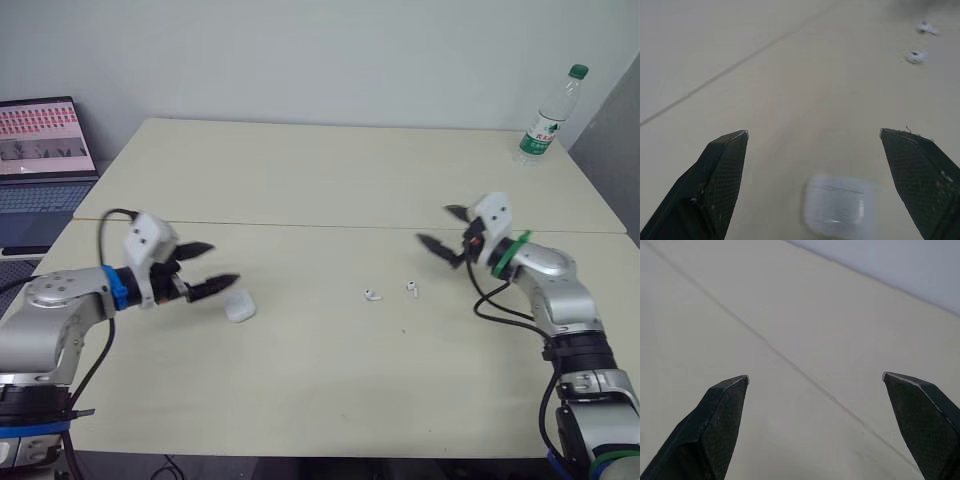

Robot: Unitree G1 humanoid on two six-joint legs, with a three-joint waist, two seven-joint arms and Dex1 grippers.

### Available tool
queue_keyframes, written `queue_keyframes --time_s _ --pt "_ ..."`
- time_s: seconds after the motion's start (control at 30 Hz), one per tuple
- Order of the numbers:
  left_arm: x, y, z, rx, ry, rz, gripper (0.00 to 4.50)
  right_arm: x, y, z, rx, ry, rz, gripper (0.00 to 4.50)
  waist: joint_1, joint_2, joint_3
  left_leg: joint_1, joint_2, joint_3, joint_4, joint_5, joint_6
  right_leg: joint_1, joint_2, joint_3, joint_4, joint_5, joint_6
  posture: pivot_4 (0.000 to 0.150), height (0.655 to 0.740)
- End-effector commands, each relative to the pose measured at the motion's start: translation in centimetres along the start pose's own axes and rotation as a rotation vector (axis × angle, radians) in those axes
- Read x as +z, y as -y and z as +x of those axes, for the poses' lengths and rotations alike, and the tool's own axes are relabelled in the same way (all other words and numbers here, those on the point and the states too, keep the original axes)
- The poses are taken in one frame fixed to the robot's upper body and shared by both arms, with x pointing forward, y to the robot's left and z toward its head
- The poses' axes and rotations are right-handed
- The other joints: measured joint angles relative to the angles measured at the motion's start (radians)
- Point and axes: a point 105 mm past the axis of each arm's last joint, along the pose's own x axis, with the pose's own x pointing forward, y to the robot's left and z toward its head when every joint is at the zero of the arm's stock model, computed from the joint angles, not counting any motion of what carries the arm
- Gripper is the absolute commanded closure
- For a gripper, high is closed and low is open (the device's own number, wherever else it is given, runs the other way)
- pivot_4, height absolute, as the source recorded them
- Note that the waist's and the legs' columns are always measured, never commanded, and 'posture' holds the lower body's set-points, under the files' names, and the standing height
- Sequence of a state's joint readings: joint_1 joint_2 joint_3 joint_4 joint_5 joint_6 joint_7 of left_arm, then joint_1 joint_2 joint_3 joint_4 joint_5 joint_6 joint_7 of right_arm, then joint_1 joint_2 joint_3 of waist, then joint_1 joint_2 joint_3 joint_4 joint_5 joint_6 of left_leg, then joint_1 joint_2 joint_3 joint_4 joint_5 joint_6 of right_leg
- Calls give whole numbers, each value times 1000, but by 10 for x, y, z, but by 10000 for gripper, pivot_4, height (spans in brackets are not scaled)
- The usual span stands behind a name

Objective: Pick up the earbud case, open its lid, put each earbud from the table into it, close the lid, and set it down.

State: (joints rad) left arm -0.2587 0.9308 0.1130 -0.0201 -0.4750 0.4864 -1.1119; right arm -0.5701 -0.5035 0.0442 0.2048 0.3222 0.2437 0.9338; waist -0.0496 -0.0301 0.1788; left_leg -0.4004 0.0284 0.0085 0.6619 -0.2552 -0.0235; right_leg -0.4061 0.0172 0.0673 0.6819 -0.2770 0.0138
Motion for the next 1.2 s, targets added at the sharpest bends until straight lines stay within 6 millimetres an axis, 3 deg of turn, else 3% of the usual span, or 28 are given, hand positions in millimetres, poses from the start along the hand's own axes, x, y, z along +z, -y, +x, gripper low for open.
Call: queue_keyframes --time_s 0.03,0.13,0.23,0.6,0.7,0.8,0.9,0.93,1.03,1.13,1.2 --pt "-9 2 1 -67 -82 66 668 35 -48 8 312 94 8 0 2 0 0 0 0 0 0 0 0 0 0 -1 0 0 0 1500 7400" --pt "-17 -1 3 -84 -115 73 668 41 -78 12 461 85 3 0 7 0 0 0 0 -2 1 0 0 0 0 -3 1 0 0 1500 7400" --pt "-23 -2 8 -97 -131 81 668 45 -94 13 524 83 -9 0 11 0 0 0 0 -2 2 0 0 0 0 -3 1 0 0 1500 7400" --pt "-61 -9 20 -83 -202 52 668 62 -104 14 533 109 -26 0 17 0 0 0 0 -2 2 0 0 0 0 -3 2 0 0 1500 7400" --pt "-62 -5 23 -107 -183 40 6875 63 -101 13 515 106 -18 0 17 0 0 1 0 -2 2 0 0 0 0 -3 2 0 0 1500 7400" --pt "-60 -1 23 -127 -179 39 15856 61 -99 11 504 98 -16 0 17 0 0 0 0 -2 2 0 0 0 0 -3 2 0 0 1500 7400" --pt "-58 -1 19 -124 -178 60 17260 57 -94 11 477 82 -28 0 17 0 0 0 0 -2 2 0 0 0 0 -3 1 0 0 1500 7400" --pt "-52 -1 18 -120 -164 99 17260 55 -91 12 451 70 -41 0 16 0 0 0 0 -2 2 0 0 0 0 -3 1 0 0 1500 7400" --pt "-9 -2 26 -68 -33 254 17260 50 -79 18 340 38 -9 0 17 0 0 0 0 -2 2 0 0 0 -1 -3 1 0 0 1500 7400" --pt "47 -8 33 67 158 529 17260 50 -74 28 250 25 145 0 24 0 0 -1 0 -4 3 0 0 0 -1 -4 1 0 0 1500 7400" --pt "69 -5 36 118 237 699 17260 52 -77 34 238 31 228 0 24 -1 0 -2 0 -5 4 0 0 0 -1 -5 2 0 -1 1500 7400"
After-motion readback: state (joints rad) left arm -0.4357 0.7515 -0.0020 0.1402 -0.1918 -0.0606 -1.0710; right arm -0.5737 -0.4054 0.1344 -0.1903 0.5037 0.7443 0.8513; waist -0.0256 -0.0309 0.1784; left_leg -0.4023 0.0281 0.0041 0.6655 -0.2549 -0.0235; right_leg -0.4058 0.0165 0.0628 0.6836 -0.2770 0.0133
